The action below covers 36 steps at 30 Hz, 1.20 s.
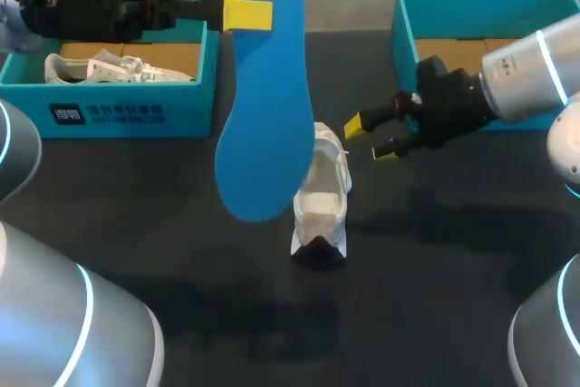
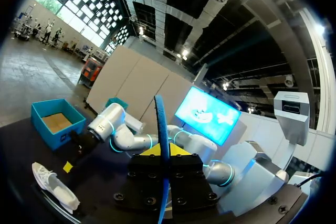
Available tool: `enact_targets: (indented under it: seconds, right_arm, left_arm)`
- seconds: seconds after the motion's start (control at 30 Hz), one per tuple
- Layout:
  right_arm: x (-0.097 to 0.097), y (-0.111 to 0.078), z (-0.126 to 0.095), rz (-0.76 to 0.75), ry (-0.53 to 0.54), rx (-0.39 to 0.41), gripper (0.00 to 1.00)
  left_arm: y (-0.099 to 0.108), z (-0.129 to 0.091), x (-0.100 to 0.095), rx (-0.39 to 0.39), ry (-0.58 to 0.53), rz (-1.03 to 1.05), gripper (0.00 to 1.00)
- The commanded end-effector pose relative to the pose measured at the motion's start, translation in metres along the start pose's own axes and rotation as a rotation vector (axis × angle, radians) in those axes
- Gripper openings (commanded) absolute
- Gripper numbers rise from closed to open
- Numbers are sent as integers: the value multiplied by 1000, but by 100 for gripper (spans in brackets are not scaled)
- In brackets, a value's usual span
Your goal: Take the shoe out of the shoebox, open the shoe tongue, remove and reinsert the insole, then place the shoe into the shoebox
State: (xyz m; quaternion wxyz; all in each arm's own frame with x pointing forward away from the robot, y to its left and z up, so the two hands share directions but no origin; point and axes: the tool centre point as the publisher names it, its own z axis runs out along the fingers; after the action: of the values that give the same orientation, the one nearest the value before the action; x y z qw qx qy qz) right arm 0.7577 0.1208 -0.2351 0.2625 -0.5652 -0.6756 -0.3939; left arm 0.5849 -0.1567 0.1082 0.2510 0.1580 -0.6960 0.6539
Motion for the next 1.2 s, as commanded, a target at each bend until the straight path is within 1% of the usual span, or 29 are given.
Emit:
enact_targets:
  seconds: [0.03,0.33,0.47,0.67,0.77,0.87,1.2]
  right_arm:
    - [-3,-6,-3,-3,50,-14,100]
    - [-4,0,-7,20,83,-13,100]
    - [0,4,-11,38,77,1,100]
    - [8,10,-21,27,123,4,100]
    - [9,12,-26,32,151,0,100]
    - [14,16,-29,43,160,10,100]
    - [14,16,-29,43,160,10,100]
  left_arm:
    - [0,1,-1,-4,-1,-1,0]
    - [0,1,-1,-4,-1,-1,0]
    - [0,1,-1,-4,-1,-1,0]
    - [0,1,-1,-4,-1,-1,0]
    - [0,1,-1,-4,-1,-1,0]
    - [0,1,-1,-4,-1,-1,0]
    - [0,1,-1,-4,-1,-1,0]
